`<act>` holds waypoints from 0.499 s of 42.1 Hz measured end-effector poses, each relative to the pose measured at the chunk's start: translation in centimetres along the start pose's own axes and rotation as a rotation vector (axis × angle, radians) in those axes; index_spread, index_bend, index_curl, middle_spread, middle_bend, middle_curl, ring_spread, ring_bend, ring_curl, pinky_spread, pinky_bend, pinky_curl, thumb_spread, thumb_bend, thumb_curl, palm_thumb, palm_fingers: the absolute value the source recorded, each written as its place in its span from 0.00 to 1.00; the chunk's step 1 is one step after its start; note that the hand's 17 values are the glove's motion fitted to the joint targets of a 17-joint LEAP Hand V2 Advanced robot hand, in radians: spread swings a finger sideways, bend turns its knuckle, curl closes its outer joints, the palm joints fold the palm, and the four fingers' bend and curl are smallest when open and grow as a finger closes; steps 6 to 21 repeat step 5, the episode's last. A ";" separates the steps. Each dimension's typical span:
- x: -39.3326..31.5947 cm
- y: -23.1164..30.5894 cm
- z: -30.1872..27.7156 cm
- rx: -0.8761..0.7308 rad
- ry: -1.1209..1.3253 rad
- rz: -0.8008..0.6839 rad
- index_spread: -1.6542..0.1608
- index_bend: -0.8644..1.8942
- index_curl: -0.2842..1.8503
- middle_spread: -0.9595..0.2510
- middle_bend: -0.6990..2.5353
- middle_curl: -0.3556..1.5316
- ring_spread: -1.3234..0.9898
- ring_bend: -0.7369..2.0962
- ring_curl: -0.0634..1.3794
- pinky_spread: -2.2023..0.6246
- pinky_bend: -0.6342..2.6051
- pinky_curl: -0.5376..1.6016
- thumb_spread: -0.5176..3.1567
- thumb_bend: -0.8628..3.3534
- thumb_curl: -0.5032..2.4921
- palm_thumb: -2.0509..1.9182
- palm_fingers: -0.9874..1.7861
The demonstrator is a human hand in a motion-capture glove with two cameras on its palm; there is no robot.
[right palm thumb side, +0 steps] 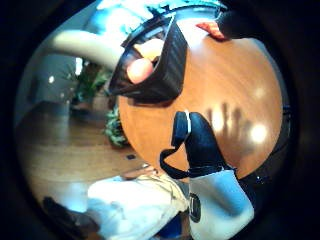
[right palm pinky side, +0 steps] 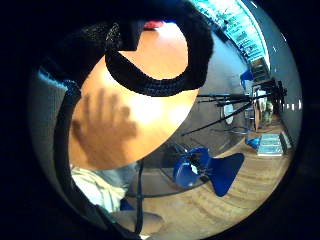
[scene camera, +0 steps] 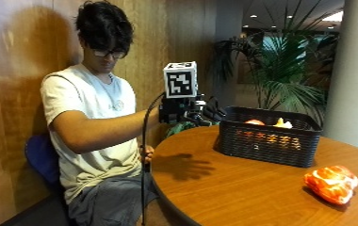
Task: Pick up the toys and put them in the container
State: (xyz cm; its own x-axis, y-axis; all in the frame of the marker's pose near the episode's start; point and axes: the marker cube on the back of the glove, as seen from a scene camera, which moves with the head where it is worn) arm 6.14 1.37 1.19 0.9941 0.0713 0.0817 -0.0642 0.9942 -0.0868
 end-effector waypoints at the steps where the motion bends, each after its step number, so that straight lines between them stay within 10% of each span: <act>1: 0.0 0.0 0.0 -0.002 -0.004 -0.003 0.74 0.41 0.38 0.79 0.27 0.37 0.56 0.39 0.37 0.79 0.47 0.40 0.52 0.20 0.29 0.57 0.36; 21: -0.1 0.1 -0.1 -0.007 -0.024 -0.030 0.74 0.41 0.38 0.79 0.27 0.37 0.56 0.39 0.37 0.79 0.46 0.40 0.52 0.20 0.29 0.57 0.36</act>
